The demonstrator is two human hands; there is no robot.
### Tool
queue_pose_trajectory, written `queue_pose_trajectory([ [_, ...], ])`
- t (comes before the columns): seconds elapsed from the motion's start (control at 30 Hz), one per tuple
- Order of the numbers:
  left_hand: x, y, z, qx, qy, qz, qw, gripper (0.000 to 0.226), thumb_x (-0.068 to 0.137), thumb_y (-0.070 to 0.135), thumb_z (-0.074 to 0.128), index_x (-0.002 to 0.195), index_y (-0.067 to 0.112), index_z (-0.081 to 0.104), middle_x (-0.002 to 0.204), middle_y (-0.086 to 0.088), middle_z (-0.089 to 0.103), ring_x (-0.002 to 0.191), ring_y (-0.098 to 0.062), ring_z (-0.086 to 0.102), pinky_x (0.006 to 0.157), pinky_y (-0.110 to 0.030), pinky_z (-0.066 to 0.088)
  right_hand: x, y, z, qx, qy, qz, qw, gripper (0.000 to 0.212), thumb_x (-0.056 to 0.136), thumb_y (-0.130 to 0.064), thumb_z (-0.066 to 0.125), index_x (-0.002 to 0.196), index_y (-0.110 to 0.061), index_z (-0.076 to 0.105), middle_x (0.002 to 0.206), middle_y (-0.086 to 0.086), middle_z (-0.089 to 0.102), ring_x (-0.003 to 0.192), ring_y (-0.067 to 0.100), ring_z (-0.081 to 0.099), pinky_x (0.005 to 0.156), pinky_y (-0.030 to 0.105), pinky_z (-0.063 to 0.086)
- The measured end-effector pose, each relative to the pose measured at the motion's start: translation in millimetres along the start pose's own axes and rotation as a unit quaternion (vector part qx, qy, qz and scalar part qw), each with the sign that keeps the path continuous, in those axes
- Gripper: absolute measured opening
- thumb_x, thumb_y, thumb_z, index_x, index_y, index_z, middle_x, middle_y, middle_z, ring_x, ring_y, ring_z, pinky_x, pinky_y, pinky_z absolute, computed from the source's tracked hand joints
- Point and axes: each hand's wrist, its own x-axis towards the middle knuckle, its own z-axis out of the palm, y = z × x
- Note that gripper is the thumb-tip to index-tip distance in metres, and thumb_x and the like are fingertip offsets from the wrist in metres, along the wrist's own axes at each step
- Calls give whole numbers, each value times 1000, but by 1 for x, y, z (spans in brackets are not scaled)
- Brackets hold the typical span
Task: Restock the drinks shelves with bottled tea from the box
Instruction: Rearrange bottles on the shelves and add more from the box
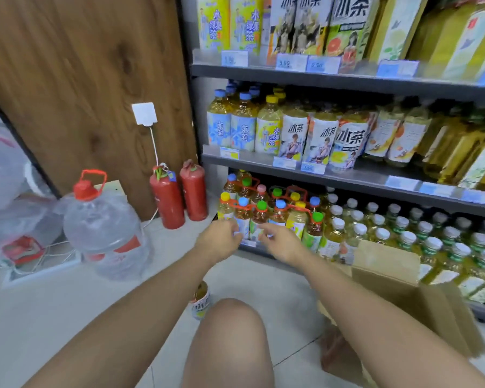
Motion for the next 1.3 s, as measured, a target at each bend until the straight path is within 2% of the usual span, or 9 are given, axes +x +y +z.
queue_pose_trajectory([
  [0.17, 12, -118, 67, -2, -43, -105, 994, 29, 96, 37, 55, 118, 20, 62, 119, -5, 63, 112, -27, 59, 90, -40, 52, 38, 45, 96, 11, -83, 33, 996, 38, 98, -27, 57, 135, -21, 59, 134, 6, 62, 116, 17, 61, 86, 13, 36],
  [0.4, 30, -211, 166, 14, -136, -187, 973, 41, 99, 41, 47, 138, 29, 46, 124, -7, 51, 108, -30, 59, 89, -45, 54, 68, 116, 198, 35, -135, 87, 986, 33, 99, -26, 57, 131, -21, 62, 128, 5, 64, 94, 6, 59, 76, 5, 35],
  [0.6, 42, -229, 221, 115, -188, -164, 962, 31, 96, 26, 42, 127, 22, 40, 112, -8, 53, 102, -33, 59, 72, -39, 47, 73, 150, 228, 45, -163, 132, 977, 32, 99, -31, 56, 129, -22, 64, 128, 1, 64, 100, 6, 62, 82, 7, 37],
  [0.7, 43, -230, 229, 123, -180, -139, 966, 24, 96, 25, 38, 118, 16, 41, 94, -6, 56, 91, -32, 61, 63, -35, 42, 73, 156, 226, 43, -160, 146, 975, 32, 99, -29, 56, 128, -20, 65, 129, -1, 64, 109, 10, 63, 91, 10, 40],
  [0.77, 43, -221, 226, 108, -162, -126, 973, 22, 95, 26, 37, 113, 14, 42, 85, -5, 54, 85, -33, 61, 60, -33, 41, 71, 152, 216, 43, -163, 148, 975, 33, 99, -30, 56, 129, -20, 65, 130, -3, 63, 108, 10, 63, 91, 11, 41],
  [0.9, 49, -179, 191, 105, -143, -40, 983, 16, 93, 27, 42, 103, 15, 39, 94, -9, 61, 86, -33, 61, 62, -34, 42, 71, 133, 187, 38, -149, 115, 981, 39, 95, -36, 61, 132, -26, 61, 132, -6, 60, 95, 6, 58, 82, 9, 37],
  [1.03, 53, -118, 136, 88, -141, 54, 985, 20, 92, 33, 47, 90, 18, 34, 84, -4, 54, 76, -29, 54, 61, -35, 45, 58, 99, 149, 52, -133, 71, 987, 63, 89, -39, 70, 146, -29, 45, 138, -4, 53, 110, 11, 57, 85, 16, 39],
  [1.2, 44, -22, 65, 50, -63, 127, 989, 23, 92, 37, 52, 84, 19, 40, 80, 1, 56, 75, -25, 58, 64, -38, 50, 16, 56, 67, 165, -92, -21, 982, 70, 76, -28, 82, 131, -51, 45, 118, -33, 62, 109, -9, 58, 86, 6, 43],
  [1.3, 40, 39, 29, 42, -17, 145, 988, 25, 91, 39, 53, 83, 17, 43, 78, -3, 59, 74, -26, 58, 66, -41, 51, -15, 40, 17, 187, -46, -38, 980, 89, 74, -29, 83, 146, -37, 33, 121, -25, 63, 112, -6, 59, 95, 19, 49],
])
